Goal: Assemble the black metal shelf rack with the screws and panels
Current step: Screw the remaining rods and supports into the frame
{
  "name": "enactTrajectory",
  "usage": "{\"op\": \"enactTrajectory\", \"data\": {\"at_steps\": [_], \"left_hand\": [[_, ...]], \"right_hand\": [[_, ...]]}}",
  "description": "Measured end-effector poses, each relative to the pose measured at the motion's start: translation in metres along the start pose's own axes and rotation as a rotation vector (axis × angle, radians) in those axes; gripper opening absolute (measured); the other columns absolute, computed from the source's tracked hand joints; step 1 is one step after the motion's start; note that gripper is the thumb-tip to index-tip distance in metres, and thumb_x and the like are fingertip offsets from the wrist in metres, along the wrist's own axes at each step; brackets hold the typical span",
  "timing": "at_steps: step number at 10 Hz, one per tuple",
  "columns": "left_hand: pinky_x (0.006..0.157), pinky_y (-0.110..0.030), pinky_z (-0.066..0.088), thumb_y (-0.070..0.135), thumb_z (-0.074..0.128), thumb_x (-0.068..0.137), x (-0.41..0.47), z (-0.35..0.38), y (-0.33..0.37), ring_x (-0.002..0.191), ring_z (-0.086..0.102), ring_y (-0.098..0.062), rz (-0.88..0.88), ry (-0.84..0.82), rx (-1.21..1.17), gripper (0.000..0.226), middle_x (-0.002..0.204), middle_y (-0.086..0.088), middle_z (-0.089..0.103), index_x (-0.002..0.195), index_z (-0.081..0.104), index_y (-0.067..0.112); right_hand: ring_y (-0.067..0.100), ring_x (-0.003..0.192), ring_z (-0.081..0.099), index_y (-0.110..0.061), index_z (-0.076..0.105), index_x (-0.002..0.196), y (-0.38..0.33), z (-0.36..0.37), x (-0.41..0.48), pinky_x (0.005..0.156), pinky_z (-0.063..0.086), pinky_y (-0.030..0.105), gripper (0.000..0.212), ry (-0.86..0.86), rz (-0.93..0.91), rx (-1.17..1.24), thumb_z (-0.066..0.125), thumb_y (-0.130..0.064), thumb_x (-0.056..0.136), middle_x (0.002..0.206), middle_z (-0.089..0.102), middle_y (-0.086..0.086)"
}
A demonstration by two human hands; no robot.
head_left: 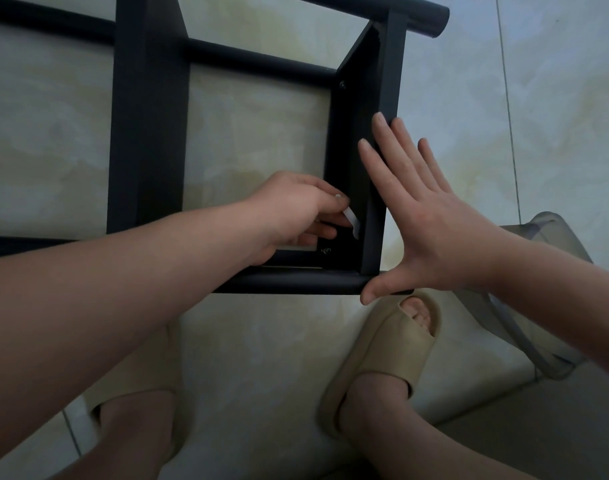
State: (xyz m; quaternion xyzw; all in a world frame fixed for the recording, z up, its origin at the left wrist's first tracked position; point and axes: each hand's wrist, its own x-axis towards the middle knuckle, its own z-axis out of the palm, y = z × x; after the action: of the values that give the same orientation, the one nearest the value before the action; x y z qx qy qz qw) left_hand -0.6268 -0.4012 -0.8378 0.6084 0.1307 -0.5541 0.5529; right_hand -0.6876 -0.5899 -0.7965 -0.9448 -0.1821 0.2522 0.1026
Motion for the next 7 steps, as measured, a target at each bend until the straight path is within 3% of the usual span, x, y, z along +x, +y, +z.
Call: {"op": "enactTrajectory", "data": {"at_steps": [5,6,7], "left_hand": [[0.074,-0.03,0.048,0.026,0.066,0.094,0.002,-0.0037,0.0035,0.079,0.069,-0.013,-0.047,-0.071,0.004,0.005,0.082,0.005,0.077,0.091,0.07,0.025],[0.081,-0.034,0.051,0.026,0.066,0.094,0.0024,-0.0041,0.0015,0.081,0.069,-0.014,-0.064,-0.112,0.035,0.004,0.083,0.004,0.077,0.093,0.069,0.024],[0.073,-0.03,0.049,0.027,0.066,0.093,0.0021,-0.0049,-0.001,0.08,0.068,-0.015,-0.077,-0.111,0.066,0.003,0.083,0.004,0.076,0.092,0.068,0.025]], "right_hand": [[0.034,0.155,-0.02,-0.005,-0.004,0.162,-0.0003,0.0,-0.0003,0.125,-0.002,0.059,0.149,0.002,-0.001,0.001,0.049,-0.099,0.061,0.168,-0.018,0.015],[0.034,0.155,-0.02,-0.005,-0.004,0.162,0.0,0.0001,-0.0003,0.125,-0.002,0.06,0.149,0.004,-0.001,0.001,0.049,-0.1,0.06,0.168,-0.018,0.015],[0.033,0.155,-0.02,-0.005,-0.005,0.162,0.0001,0.0002,-0.0003,0.125,-0.002,0.06,0.148,0.005,-0.002,-0.001,0.048,-0.1,0.061,0.168,-0.019,0.014]]}}
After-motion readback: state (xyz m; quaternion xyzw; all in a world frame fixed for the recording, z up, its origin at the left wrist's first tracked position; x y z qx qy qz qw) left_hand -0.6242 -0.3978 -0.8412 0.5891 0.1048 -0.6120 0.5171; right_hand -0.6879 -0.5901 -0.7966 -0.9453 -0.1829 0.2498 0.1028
